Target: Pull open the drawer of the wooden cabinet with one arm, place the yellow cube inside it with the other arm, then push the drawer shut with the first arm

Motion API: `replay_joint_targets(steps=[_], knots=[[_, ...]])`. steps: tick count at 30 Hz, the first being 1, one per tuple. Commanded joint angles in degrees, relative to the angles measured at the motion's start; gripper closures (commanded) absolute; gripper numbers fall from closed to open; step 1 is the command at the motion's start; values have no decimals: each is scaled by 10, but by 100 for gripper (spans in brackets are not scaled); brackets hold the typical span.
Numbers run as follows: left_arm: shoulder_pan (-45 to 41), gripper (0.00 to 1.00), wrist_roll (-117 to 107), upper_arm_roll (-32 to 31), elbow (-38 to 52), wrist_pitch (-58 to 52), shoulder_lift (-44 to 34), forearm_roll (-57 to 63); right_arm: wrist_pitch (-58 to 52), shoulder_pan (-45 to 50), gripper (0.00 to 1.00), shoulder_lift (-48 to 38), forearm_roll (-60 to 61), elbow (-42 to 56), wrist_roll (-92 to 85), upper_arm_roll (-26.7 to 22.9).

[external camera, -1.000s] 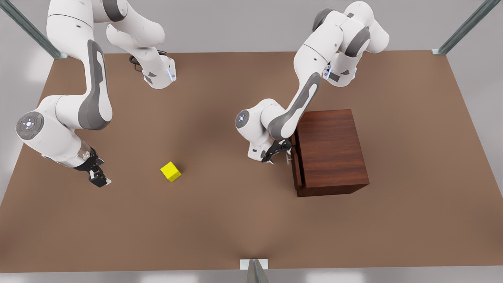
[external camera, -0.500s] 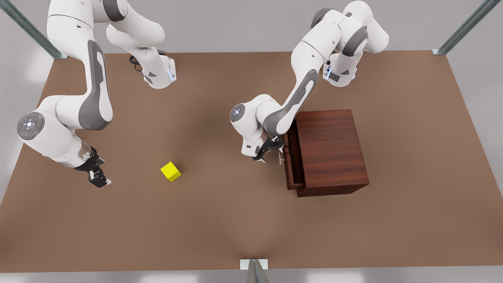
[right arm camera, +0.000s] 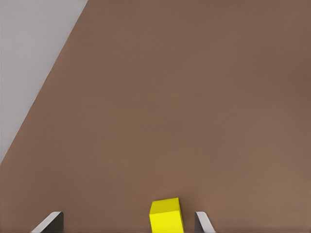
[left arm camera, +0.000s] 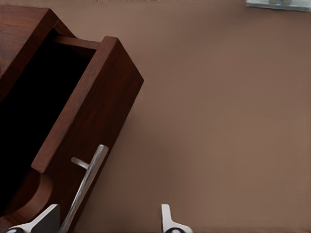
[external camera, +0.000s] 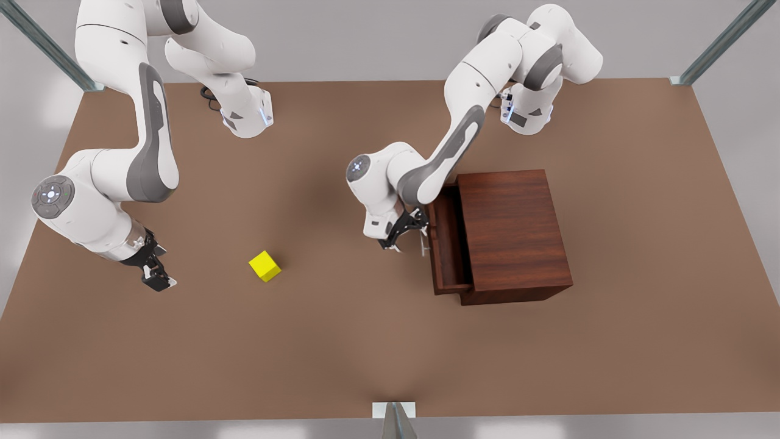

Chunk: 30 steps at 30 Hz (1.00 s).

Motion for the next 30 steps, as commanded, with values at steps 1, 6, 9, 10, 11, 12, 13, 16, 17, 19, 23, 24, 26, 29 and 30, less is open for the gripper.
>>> replay_joint_targets(steps=[1,6,9,10,11,12,13,16,17,19,23,24,26,29,30], knots=[[0,0,-33,0,3,-3,-1,0,0,0,0,-1,0,0,5,0],[-8,0,-34,0,23,11,17,1,0,1,0,-1,0,0,6,1],[-9,0,-40,0,28,21,26,2,0,1,0,-1,0,0,6,1],[-9,0,-40,-1,31,21,28,2,0,1,0,-1,0,0,6,1],[-11,0,-40,0,31,21,28,2,0,1,0,0,0,1,6,1],[-12,0,-41,-1,33,21,28,2,0,1,0,0,0,1,6,1],[-16,0,-42,0,37,21,28,2,0,1,0,-1,0,0,6,1],[-23,0,-54,-1,38,19,29,0,0,2,0,1,0,0,6,1],[-30,0,-57,-2,43,10,27,-1,0,2,0,1,0,1,6,1],[-30,0,65,-12,68,-191,-55,-37,0,2,0,2,0,1,6,1],[173,0,443,2,34,-282,-231,-157,0,29,0,14,0,1,8,1],[283,0,611,2,-37,-212,-272,-239,-2,56,0,26,0,6,9,1],[389,0,741,1,-231,-25,-373,-341,-10,116,0,27,-13,8,37,1],[381,0,718,-3,-98,-131,-355,-282,-9,178,0,49,-8,8,79,0],[386,0,719,4,-83,-135,-349,-282,-9,187,0,58,-9,8,79,0]])
